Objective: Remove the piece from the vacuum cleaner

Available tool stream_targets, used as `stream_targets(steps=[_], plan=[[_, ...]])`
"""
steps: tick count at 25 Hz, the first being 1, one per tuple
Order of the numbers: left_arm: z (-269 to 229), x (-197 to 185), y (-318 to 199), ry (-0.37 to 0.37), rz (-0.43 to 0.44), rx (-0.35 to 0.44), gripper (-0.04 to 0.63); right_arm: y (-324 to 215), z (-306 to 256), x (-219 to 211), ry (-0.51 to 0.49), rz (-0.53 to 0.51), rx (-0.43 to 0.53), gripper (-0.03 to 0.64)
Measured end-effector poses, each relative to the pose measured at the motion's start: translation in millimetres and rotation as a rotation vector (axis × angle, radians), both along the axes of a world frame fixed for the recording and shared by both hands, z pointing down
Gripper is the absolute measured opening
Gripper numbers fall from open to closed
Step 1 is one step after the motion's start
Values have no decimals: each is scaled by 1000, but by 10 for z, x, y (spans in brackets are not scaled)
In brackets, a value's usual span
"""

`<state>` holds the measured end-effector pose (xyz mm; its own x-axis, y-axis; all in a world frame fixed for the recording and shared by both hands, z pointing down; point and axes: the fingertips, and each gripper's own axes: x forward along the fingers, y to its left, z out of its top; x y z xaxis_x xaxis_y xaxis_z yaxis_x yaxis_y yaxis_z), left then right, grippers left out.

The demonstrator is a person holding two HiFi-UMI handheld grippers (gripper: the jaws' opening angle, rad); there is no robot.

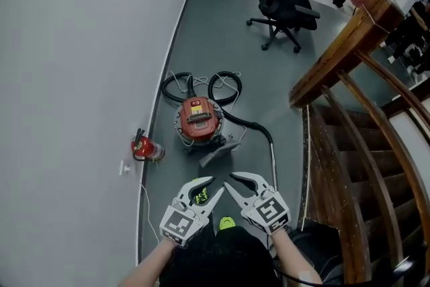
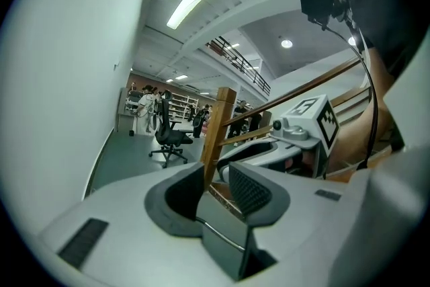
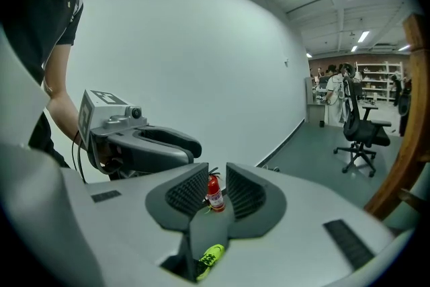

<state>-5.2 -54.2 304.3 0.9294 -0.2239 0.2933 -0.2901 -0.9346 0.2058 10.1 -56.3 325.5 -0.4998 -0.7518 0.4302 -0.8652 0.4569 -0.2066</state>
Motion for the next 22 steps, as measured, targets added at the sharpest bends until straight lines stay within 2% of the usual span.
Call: stream_targets(steps=[5, 11, 15, 22], plan=[[27, 2, -183, -6, 22, -14, 124, -177, 26, 3, -5, 16, -18, 80], [32, 46, -458, 33, 32, 9, 124, -424, 67, 31, -9, 30, -22, 84], [117, 69, -496, -11, 50, -17, 124, -492, 125, 65, -3, 20, -35, 89], [254, 177, -604, 28, -37, 53, 124, -570, 341, 138, -3, -44, -31, 95]])
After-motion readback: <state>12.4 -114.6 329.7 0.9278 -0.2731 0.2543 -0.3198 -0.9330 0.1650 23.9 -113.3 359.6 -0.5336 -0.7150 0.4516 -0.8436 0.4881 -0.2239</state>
